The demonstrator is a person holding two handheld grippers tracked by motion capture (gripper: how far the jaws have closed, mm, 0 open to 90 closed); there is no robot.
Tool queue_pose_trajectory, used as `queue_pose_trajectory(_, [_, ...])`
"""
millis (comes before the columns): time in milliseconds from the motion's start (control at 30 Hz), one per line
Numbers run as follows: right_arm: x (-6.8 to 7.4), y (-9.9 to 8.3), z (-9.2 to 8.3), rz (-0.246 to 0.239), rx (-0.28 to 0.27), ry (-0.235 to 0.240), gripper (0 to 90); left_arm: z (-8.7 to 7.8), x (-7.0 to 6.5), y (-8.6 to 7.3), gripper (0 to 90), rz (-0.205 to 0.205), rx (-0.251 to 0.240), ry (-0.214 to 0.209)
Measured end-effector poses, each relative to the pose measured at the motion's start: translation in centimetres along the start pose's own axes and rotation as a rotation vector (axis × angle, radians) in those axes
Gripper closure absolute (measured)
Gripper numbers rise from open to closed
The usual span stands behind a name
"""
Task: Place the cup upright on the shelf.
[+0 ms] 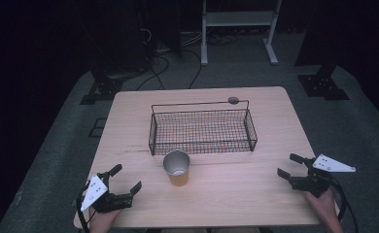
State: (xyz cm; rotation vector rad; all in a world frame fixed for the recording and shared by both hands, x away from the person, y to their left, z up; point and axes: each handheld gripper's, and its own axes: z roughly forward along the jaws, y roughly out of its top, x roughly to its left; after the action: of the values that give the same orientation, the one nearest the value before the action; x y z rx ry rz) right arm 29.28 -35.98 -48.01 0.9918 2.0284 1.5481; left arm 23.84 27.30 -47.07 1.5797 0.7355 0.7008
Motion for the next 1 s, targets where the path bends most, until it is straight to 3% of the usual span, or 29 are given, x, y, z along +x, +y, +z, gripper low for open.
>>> queue_pose_trajectory(267, [0.2, 0.0, 0.1, -0.007, 0.010, -0.010, 14.0, 0.7, -0.6, 0.4, 3.1, 0.011, 0.025, -0.022])
queue_pose_trajectory(567, [0.2, 0.0, 0.2, -0.008, 0.013, -0.016, 13.9, 2.1, -1.5, 0.7, 2.2, 0.021, 0.053, -0.080])
queue_pose_trajectory(1000, [0.2, 0.0, 0.2, -0.008, 0.010, -0.016, 13.9, 3.8, -2.3, 1.5, 1.6, 0.029, 0.062, -0.127])
